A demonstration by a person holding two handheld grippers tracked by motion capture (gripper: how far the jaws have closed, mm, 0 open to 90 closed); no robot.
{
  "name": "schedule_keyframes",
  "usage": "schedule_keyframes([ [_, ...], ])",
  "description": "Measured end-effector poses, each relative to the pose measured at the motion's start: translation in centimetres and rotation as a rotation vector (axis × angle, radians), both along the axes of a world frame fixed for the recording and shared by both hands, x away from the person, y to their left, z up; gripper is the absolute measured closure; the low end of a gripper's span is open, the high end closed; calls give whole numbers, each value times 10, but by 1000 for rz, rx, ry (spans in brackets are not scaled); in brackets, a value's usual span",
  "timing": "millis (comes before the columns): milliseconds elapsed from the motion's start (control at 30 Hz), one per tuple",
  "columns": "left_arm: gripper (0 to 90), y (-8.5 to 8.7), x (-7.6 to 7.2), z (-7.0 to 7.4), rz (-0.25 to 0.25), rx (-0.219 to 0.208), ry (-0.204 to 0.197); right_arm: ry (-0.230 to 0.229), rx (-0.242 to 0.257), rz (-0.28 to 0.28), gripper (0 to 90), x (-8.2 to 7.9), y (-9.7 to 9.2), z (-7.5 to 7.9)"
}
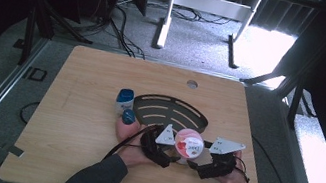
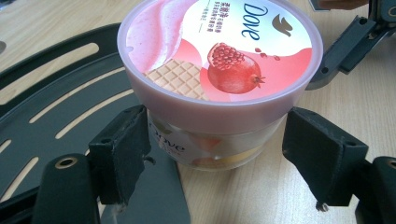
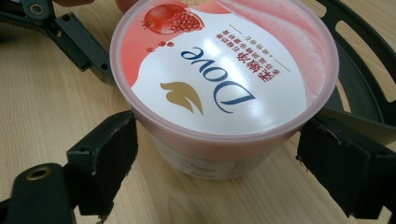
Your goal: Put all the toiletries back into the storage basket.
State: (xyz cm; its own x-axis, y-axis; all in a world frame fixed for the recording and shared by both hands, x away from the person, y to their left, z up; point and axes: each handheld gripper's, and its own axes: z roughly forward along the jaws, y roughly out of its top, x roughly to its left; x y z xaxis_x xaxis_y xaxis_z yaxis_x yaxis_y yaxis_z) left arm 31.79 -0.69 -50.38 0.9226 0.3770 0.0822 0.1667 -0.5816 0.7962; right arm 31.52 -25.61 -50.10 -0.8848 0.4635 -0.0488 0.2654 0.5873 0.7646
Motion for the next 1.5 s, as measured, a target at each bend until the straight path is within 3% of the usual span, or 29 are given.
schedule_keyframes([
  [767,235,-6,8,12,16,-7,-12,-6,3,0,118,11,-5,13],
  [1500,237,-12,19,14,69,1,-9,9,3,1,116,30,-7,14],
])
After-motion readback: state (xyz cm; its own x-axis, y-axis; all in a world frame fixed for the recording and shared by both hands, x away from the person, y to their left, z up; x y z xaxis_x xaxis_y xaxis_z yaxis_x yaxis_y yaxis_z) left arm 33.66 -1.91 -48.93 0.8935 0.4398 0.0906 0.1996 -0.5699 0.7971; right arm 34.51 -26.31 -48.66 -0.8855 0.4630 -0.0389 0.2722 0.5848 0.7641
